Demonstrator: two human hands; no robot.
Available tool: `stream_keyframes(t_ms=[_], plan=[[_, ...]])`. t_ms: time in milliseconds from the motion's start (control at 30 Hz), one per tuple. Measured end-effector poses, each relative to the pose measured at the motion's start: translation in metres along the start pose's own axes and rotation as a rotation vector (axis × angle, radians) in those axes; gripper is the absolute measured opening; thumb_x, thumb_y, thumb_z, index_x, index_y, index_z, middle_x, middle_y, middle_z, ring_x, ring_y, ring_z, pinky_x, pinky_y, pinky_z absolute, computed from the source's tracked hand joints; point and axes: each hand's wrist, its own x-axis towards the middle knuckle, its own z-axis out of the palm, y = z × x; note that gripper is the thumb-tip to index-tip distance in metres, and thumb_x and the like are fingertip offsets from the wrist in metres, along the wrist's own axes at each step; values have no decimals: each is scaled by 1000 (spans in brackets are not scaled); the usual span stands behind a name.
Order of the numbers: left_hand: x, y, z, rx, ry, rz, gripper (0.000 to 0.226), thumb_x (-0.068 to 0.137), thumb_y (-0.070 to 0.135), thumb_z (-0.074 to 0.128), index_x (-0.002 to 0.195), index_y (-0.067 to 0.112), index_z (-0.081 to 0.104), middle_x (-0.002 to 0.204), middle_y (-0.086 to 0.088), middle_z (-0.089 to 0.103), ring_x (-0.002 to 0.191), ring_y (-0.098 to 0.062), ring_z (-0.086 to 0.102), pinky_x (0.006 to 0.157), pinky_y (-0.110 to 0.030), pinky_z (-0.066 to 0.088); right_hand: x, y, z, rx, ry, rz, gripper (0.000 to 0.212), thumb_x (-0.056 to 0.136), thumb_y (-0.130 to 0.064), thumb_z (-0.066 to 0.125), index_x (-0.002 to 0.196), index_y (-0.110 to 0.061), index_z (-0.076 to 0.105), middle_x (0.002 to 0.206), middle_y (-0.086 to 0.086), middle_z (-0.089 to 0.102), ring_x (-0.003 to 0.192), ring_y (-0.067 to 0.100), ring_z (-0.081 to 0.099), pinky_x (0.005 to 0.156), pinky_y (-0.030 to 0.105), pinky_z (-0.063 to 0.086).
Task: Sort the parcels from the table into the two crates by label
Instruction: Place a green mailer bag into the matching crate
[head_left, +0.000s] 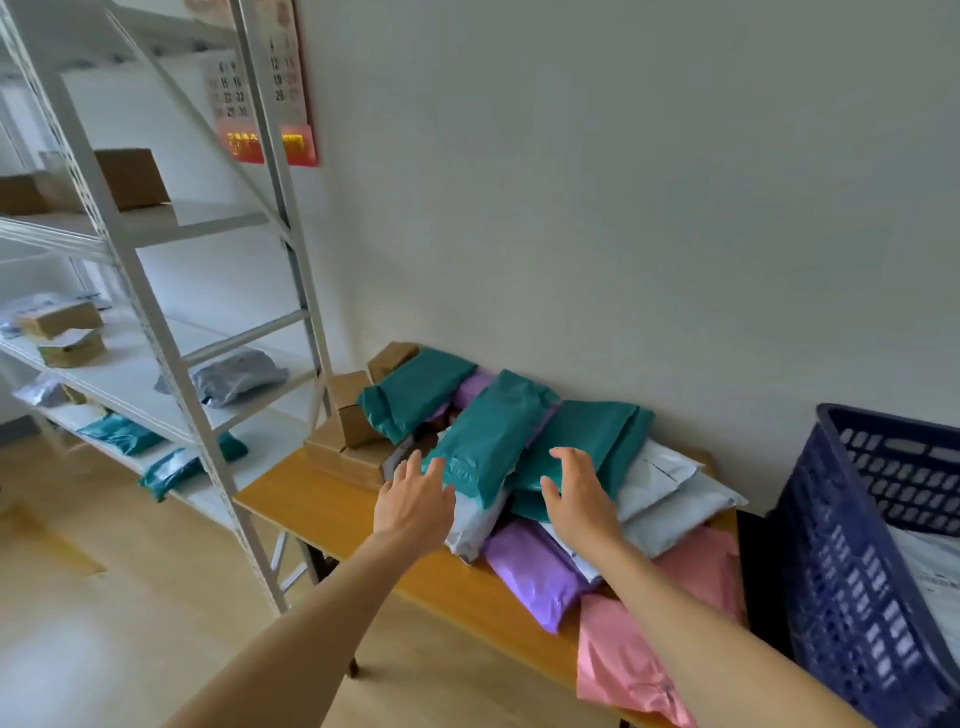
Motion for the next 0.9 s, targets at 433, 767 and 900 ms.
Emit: stream_keyframes(t_ms=[433,767,900], plan=[[65,-146,-10,-126,-7,-92,45,102,32,37,144,19,34,153,-6,30,136,-27,36,102,-38,42,66,-80,105,-7,-70,55,39,101,-21,43,138,-12,39,144,3,38,118,21,53,87,30,47],[191,-208,-9,-172,-26,-13,45,101,32,39,146,24,33,150,-3,37,130,-25,42,96,-37,44,178,-99,181,60,-100,76,39,100,-19,46,138,-13,39,139,7,43,115,22,53,81,29,44],[255,-219,-10,-185,-62,8,44,101,30,40,144,24,34,142,-5,47,123,-24,49,95,-39,48,231,-101,201,98,-107,98,43,98,-18,50,138,-11,37,139,8,42,120,22,50,89,32,46]])
